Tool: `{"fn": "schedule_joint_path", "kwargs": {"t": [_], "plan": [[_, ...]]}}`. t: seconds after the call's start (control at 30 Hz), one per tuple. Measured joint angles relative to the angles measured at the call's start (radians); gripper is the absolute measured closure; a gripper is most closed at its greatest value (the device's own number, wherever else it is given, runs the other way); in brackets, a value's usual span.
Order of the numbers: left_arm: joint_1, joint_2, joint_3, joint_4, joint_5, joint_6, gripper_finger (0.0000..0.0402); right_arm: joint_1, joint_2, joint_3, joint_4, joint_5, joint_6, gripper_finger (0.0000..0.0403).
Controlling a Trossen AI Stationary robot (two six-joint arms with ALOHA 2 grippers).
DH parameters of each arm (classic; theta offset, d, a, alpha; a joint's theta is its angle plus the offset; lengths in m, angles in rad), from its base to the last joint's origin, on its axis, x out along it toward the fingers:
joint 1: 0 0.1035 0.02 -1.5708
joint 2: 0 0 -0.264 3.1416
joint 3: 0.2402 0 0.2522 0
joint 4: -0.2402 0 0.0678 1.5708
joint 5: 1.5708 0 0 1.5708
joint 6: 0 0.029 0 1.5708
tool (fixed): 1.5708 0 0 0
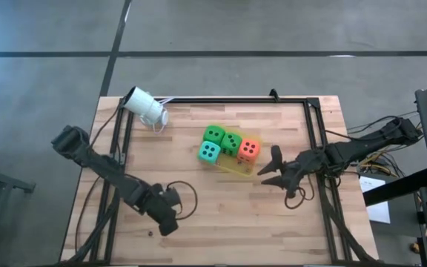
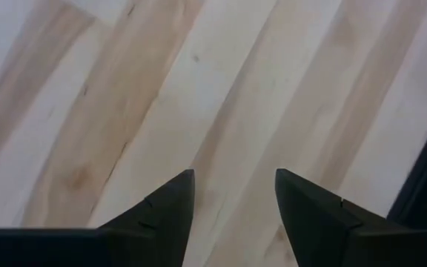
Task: Pick & Place Dice
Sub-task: Put the right small black dice into the yellow bin
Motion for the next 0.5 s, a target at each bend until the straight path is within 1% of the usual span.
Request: {"fn": "schedule_joint_path", "kwargs": {"t": [0.07,0.23,0.5], "plan": [[-0.025,0.0,-0.02,0.002,-0.003,-0.016,0.021,0.0,0.0,0.0,0.001,-0.019,0.021,0.0229],[-0.068,0.004,-0.098,0.03,0.005,-0.042,0.0211,0.0,0.0,0.0,0.001,-0.021,0.037,0.0229],[-0.079,0.004,-0.163,0.062,0.008,-0.041,0.0211,0.0,0.0,0.0,0.001,-0.021,0.037,0.0229]]}}
